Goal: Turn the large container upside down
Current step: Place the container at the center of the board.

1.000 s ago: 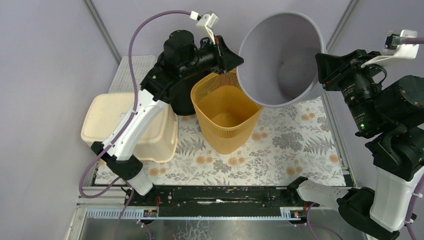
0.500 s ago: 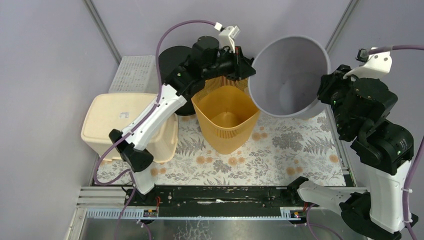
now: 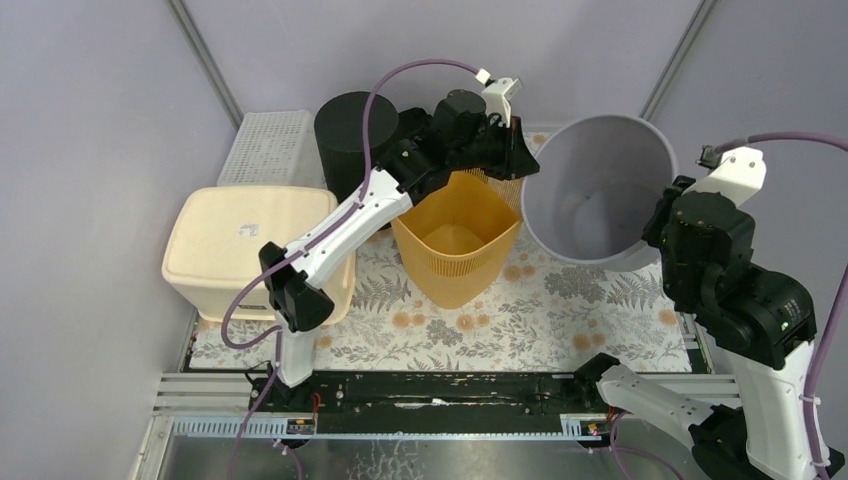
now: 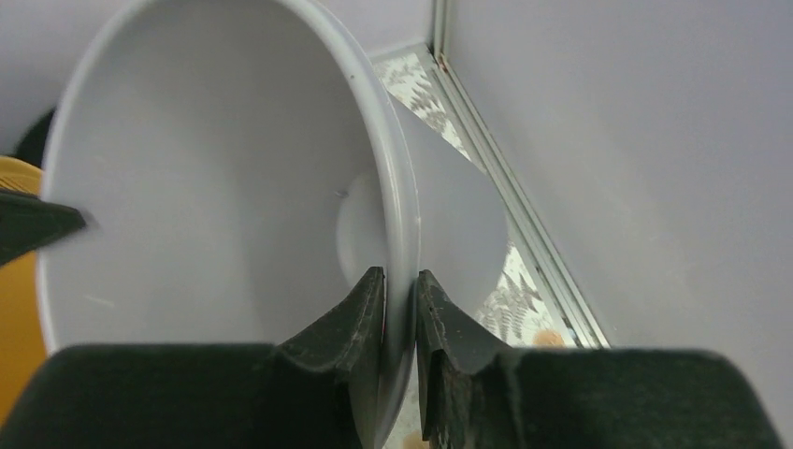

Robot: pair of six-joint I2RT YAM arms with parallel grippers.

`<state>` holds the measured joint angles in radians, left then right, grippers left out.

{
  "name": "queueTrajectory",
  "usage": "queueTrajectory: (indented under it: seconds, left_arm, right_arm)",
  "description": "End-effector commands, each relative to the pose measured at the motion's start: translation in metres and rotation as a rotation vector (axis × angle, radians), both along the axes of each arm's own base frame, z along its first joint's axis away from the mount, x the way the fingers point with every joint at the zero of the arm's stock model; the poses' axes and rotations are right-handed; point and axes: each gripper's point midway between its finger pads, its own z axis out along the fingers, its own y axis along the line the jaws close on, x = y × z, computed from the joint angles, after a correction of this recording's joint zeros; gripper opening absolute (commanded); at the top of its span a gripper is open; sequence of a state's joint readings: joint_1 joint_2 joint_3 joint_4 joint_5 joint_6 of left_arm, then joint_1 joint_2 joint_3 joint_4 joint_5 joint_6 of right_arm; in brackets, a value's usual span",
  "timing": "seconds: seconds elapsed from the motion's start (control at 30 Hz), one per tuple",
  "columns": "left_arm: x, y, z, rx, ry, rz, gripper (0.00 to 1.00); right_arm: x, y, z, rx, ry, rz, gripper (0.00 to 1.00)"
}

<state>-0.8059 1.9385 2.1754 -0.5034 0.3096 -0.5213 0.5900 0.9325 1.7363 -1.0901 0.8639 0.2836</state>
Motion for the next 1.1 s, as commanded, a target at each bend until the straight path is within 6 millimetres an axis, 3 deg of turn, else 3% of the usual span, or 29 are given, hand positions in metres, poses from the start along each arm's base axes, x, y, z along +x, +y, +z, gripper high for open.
queueTrajectory:
  seconds: [0.0,0.13,0.33,0.67,1.07]
  left_arm:
    - [-0.083,-0.046,0.082,-0.237,-0.128,-0.287,0.14]
    - [-0.087,-0.057,0.073,-0.232,-0.112,-0.305,0.14]
    - [-0.095,-0.071,0.062,-0.222,-0.096,-0.333,0.14]
    - [-0.104,-0.081,0.047,-0.204,-0.067,-0.362,0.15]
    - [-0.113,-0.084,0.048,-0.208,-0.065,-0.391,0.15]
  right_arm:
    - [0.016,0.049,-0.047,0.103,0.11,0.154,0.0]
    - [0.01,0.049,-0.074,0.113,0.154,0.145,0.0]
    - [0.001,0.046,-0.097,0.135,0.183,0.138,0.0]
    - [-0.009,0.051,-0.116,0.175,0.226,0.171,0.0]
    - [-0.024,0.053,-0.137,0.195,0.292,0.198,0.0]
